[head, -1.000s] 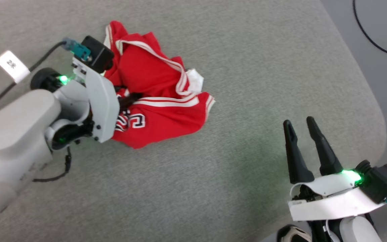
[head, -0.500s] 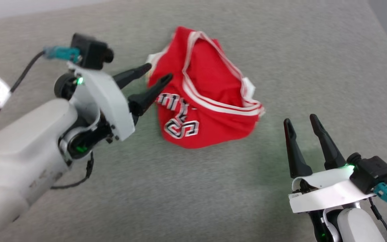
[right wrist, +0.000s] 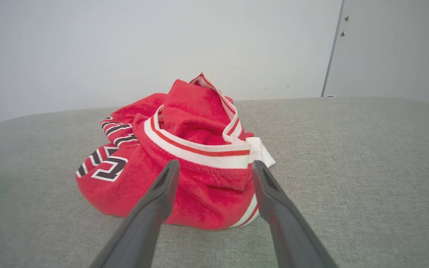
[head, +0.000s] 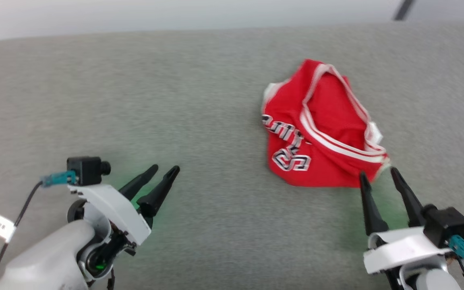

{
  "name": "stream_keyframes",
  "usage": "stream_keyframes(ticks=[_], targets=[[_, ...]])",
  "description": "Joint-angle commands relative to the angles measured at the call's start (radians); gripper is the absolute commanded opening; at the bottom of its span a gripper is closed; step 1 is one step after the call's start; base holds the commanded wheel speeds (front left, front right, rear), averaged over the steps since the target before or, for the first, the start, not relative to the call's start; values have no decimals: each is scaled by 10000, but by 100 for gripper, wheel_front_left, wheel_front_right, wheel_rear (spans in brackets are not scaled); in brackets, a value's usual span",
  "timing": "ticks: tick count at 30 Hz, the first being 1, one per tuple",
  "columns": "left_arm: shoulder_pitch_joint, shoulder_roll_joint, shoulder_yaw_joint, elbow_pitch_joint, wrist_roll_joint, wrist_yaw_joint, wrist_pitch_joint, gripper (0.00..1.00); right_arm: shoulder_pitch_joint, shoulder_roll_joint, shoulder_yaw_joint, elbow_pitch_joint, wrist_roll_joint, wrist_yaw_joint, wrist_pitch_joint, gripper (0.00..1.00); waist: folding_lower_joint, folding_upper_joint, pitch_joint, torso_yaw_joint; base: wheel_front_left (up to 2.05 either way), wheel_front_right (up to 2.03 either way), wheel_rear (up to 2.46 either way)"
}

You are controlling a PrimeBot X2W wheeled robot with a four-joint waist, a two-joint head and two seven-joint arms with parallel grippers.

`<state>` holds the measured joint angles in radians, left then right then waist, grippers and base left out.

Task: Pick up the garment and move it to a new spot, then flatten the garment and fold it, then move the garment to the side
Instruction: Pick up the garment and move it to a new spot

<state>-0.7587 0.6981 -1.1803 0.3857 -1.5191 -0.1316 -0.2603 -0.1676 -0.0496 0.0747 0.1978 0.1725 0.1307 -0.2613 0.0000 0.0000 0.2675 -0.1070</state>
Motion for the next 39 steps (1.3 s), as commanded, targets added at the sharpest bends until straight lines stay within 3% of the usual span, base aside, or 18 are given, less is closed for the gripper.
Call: stream_keyframes(ticks=[1,7,13,17,22,29,34,39], targets=[[554,-141,567,-14,160,19,-26,100,335,-16,-263,62,-103,1,-52,100,0,0,-979,1558,0,0,0],[2245,-325,2328,99,1134,19,-30,100,965,-19,-632,186,-147,1,-52,100,0,0,-1381,2254,0,0,0],[3794,-447,4052,272,2281,19,-32,100,1391,-16,-809,292,-198,1,-52,100,0,0,-1845,2341,0,0,0],[4996,-715,5744,299,3783,19,-32,100,1657,-11,-1024,281,-292,1,-51,100,0,0,-2165,2247,0,0,0],[6525,-1441,7996,-242,5570,19,-33,100,1843,-10,-1225,225,-417,1,7,100,0,0,-2451,2019,0,0,0],[7930,-2400,10273,-1390,8590,19,-34,100,2027,-107,-1480,-7,-301,1,105,100,0,0,-2745,1774,0,0,0],[8350,-3073,11163,-2135,10082,21,-32,100,1953,-100,-1577,-343,-235,1,134,100,0,0,-2792,1661,0,0,0],[8553,-3454,11537,-2665,10740,19,-32,100,1957,-76,-1608,-676,-211,1,164,100,0,0,-2784,1579,0,0,0]])
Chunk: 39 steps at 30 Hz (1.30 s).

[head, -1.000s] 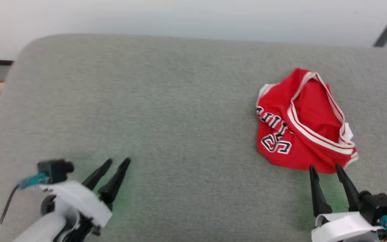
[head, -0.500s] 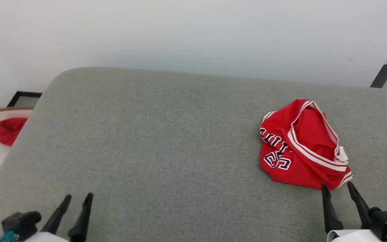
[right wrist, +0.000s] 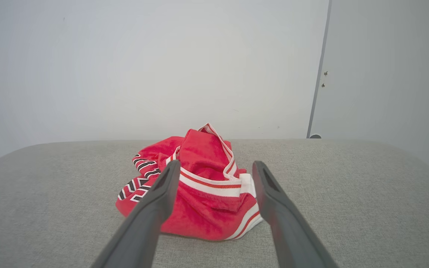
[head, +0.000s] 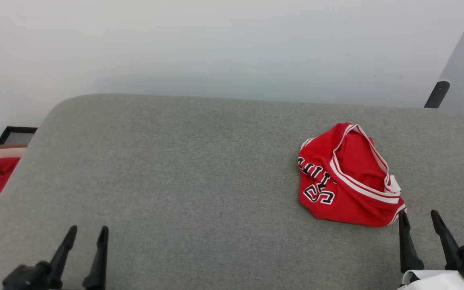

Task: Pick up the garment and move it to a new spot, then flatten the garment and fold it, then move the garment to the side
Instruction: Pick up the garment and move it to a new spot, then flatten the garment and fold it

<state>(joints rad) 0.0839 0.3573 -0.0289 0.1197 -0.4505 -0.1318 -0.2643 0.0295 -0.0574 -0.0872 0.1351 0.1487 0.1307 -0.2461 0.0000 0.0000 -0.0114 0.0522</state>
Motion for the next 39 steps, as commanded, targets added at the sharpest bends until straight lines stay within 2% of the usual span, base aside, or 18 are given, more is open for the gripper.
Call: stream_keyframes(ticks=[1,25,28,32,35,39], targets=[[156,-84,40,-22,93,22,8,100,35,10,30,-60,27,1,25,100,0,0,11,-24,0,0,0],[212,-326,-86,211,18,21,8,100,-261,74,406,336,125,1,-112,100,0,0,297,-276,0,0,0],[-311,26,-470,259,-147,23,6,100,-367,72,480,274,195,1,-125,100,0,0,554,-419,0,0,0],[-1598,978,-1552,731,-588,23,164,100,-593,76,791,178,348,1,-164,100,0,0,1103,-811,0,0,0],[-3322,1904,-2567,1062,-832,23,830,100,-886,70,1014,130,495,1,-175,100,0,0,1713,-1215,0,0,0],[-5695,2916,-4389,1406,-1963,23,2360,100,-1252,72,1263,49,792,1,-196,100,0,0,2521,-1794,0,0,0]])
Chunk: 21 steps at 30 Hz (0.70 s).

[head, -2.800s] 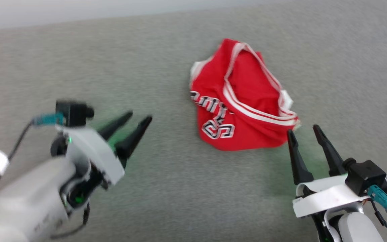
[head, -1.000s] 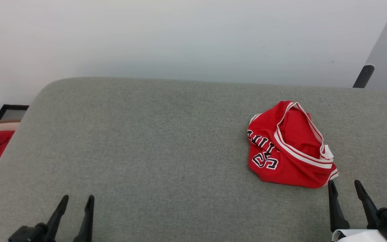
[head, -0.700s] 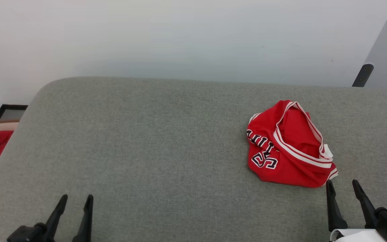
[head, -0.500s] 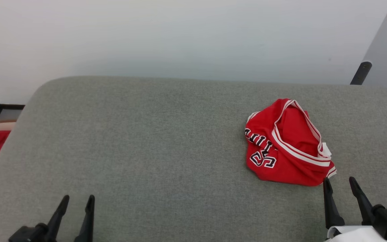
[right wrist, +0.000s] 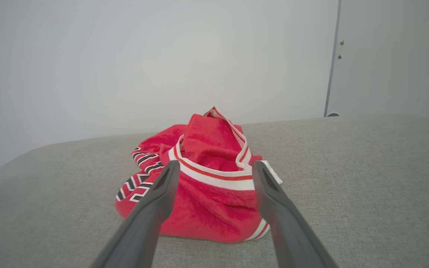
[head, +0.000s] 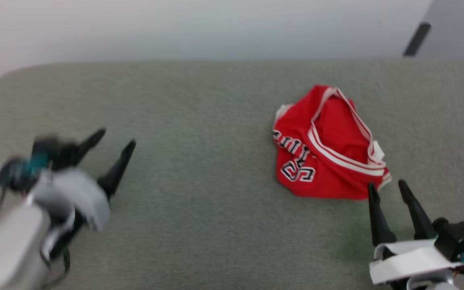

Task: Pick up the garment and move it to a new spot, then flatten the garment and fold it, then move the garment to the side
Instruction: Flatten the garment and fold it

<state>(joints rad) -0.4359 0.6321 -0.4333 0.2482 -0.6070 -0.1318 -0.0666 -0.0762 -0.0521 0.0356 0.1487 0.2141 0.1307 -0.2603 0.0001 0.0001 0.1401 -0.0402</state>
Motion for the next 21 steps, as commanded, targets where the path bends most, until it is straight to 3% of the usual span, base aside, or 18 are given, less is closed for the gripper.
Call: stream_keyframes(ticks=[1,6,10,16,21], targets=[[-1123,404,-846,128,-876,23,861,100,-278,17,128,-151,224,1,-53,100,-1,-1,1244,-1046,0,0,0],[-3801,1347,-3065,487,-3222,23,3235,100,-599,19,552,-398,748,1,-57,100,-1,-1,2157,-1920,0,0,0],[-5414,1714,-4403,896,-4404,23,4774,100,-707,20,690,-638,1145,1,-58,100,-1,-1,2655,-2570,0,0,0],[-6936,1723,-5498,1164,-5491,21,5938,100,-768,28,861,-1008,1403,1,-59,100,-1,-1,3102,-3211,0,0,0],[-8017,1766,-6435,1375,-5802,21,6299,100,-831,25,1075,-1317,1716,1,-60,100,-1,-1,3452,-3712,0,0,0]])
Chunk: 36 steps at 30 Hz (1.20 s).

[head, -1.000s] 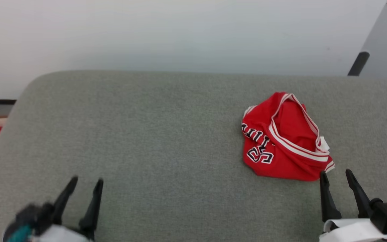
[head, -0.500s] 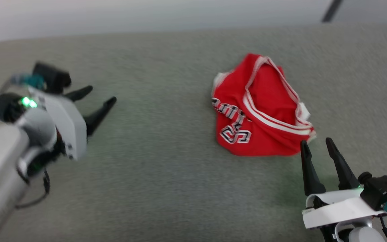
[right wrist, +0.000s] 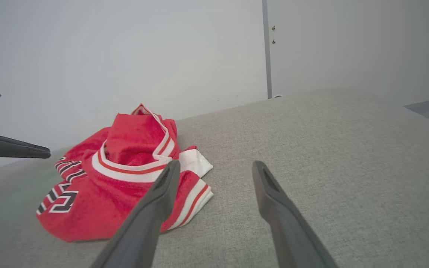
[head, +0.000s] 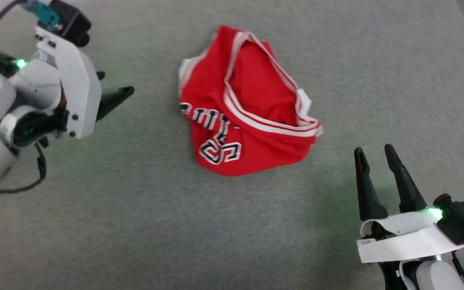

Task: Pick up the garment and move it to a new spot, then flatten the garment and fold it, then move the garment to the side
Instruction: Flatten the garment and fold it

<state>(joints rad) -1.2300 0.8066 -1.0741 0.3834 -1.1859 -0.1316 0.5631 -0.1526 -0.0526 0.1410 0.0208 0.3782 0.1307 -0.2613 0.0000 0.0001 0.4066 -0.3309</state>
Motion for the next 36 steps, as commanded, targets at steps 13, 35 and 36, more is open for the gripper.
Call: stream_keyframes(ticks=[13,35,36], targets=[[-1617,-399,-1569,291,-1001,19,-211,100,-106,30,241,-229,427,1,-51,100,0,-1,948,-1185,0,0,0],[-2087,-632,-2067,699,-409,19,-247,100,-169,29,572,-402,934,1,-51,100,0,-1,1385,-1605,0,0,0],[-2054,-646,-2072,781,-356,19,-242,100,-148,29,576,-396,938,1,-51,100,0,-1,1386,-1627,0,0,0]])
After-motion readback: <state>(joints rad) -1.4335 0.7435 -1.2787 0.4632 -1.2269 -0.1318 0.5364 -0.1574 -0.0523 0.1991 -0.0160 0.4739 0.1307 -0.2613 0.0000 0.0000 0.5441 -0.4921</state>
